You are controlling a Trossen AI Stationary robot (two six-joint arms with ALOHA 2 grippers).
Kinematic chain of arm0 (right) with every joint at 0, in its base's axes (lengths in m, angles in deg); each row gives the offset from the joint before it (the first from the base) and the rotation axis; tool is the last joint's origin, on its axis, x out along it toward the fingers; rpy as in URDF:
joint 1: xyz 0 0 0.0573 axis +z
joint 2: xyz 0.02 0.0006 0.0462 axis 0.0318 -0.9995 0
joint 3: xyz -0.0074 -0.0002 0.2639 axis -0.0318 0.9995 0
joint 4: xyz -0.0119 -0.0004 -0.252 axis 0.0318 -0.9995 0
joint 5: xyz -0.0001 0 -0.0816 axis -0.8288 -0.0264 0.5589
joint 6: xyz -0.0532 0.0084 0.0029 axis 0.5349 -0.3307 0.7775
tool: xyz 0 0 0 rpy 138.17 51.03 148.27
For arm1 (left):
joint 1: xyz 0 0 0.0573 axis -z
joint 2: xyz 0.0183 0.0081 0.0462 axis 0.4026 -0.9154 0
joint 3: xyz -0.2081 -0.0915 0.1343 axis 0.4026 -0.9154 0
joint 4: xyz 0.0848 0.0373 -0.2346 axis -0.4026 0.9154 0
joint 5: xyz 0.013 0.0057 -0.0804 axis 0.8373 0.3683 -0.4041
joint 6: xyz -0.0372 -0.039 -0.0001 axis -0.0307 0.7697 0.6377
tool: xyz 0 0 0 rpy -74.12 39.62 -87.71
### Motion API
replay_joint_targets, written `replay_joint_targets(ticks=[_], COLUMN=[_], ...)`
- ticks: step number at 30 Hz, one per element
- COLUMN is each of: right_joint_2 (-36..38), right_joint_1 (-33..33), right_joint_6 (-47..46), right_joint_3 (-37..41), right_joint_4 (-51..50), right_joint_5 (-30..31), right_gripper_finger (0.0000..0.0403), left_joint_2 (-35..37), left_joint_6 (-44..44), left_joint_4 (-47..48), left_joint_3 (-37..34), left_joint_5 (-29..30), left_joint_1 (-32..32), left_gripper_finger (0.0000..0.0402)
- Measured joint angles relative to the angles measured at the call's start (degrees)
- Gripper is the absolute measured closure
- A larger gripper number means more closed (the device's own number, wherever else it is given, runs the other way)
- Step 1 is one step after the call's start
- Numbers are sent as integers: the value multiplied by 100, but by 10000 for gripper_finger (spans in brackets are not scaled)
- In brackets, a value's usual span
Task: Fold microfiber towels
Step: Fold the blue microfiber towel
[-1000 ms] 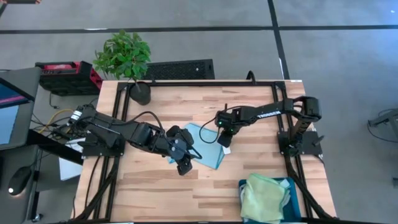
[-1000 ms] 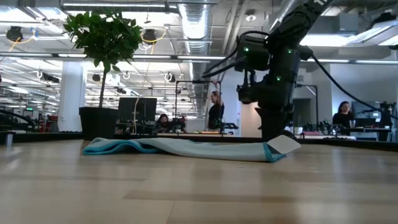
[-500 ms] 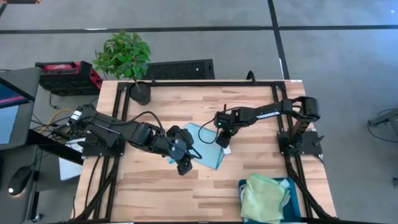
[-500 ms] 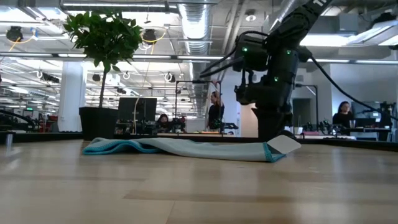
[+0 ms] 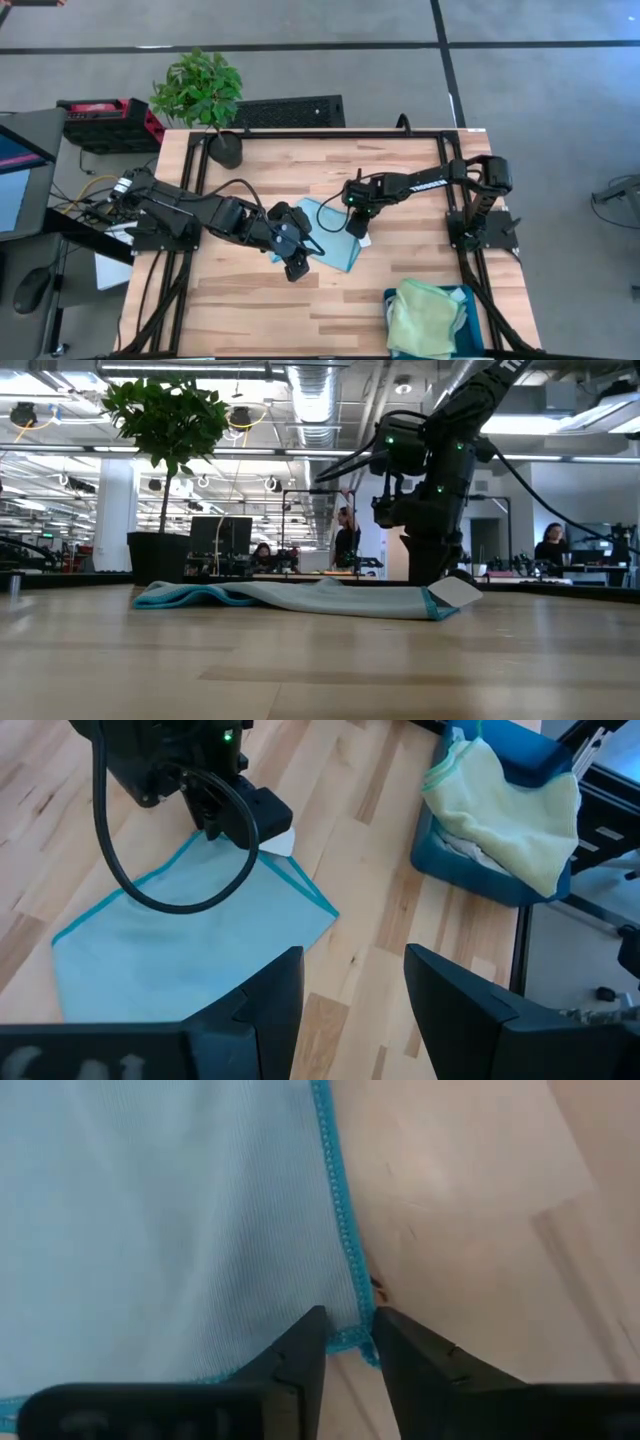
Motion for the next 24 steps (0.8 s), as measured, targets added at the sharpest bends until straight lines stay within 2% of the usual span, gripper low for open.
replay_joint_targets(ticks=[8, 13, 24], right_joint_2=[-7, 244, 2158], right_joint_1=[2, 15, 159], right_joint_6=[-97, -16, 758], right_joint_3=[5, 42, 40], right_joint_4=[47, -35, -1156], right_joint_5=[29, 8, -56], right_gripper_finger=[390, 395, 401], left_joint_2=[0, 0, 0], left_joint_6=[-1, 2, -15], left_joint_4=[-2, 0, 248], left_joint_3=[0, 0, 0], left_joint_5=[0, 0, 2], left_joint_1=[1, 1, -285], left_gripper_finger=[235, 235, 235])
